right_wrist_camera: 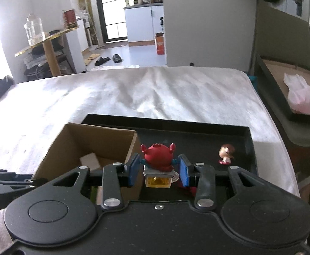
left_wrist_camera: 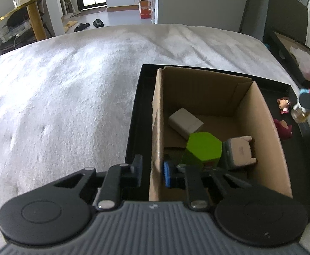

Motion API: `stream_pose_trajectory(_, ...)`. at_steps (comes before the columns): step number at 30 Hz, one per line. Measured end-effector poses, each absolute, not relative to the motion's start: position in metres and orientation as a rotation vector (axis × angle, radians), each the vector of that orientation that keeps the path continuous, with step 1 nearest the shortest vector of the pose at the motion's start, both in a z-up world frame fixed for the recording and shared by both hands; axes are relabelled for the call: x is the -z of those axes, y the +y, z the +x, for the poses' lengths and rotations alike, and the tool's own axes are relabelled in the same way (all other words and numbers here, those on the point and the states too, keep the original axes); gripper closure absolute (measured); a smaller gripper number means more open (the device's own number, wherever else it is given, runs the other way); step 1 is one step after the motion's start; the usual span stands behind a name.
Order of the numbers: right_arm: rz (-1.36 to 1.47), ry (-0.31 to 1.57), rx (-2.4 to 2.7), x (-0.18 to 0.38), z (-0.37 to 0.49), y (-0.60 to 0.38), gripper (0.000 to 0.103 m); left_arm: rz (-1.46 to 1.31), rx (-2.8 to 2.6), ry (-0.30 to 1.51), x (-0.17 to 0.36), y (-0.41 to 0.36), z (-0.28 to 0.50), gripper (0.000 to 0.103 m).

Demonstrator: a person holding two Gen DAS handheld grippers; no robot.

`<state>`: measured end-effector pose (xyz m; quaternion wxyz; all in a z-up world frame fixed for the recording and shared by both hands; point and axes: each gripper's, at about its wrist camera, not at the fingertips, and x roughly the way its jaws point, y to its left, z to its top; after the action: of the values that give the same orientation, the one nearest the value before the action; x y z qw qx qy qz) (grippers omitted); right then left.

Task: Organize rigid objects
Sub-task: 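Carry the red figure into the box and open the right gripper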

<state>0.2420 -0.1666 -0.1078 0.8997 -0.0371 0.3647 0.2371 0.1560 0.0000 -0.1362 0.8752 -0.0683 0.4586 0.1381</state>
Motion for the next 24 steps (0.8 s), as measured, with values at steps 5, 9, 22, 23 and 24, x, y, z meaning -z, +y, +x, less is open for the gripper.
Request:
stream_pose_trajectory(5,-0.094,0.745,-0.521,0.102,0.238,-0.149,0.065,-0.157,-0.264,0.953,0.136,0.001,0.154,0.091)
stream_pose_trajectory(9,-0.111,0.745,-0.555,0.099,0.233,-0.132,0.065,-0.166,-0.250,0.953,0.137,0.001,0.153,0.093)
stream_pose_trajectory(22,-0.174,0.801,-0.647,0.110,0.226,-0.085,0.064,-0.210,-0.230,0.935,0.135,0.009,0.150,0.093)
stream_pose_trajectory(23,-0.178,0.807,-0.647,0.113,0.226,-0.083,0.064,-0.214,-0.229,0.934,0.135,0.009,0.150,0.093)
stream_pose_trajectory(24,-0.183,0.812,-0.646,0.115,0.226,-0.081,0.064,-0.218,-0.228,0.934,0.135,0.010,0.149,0.093)
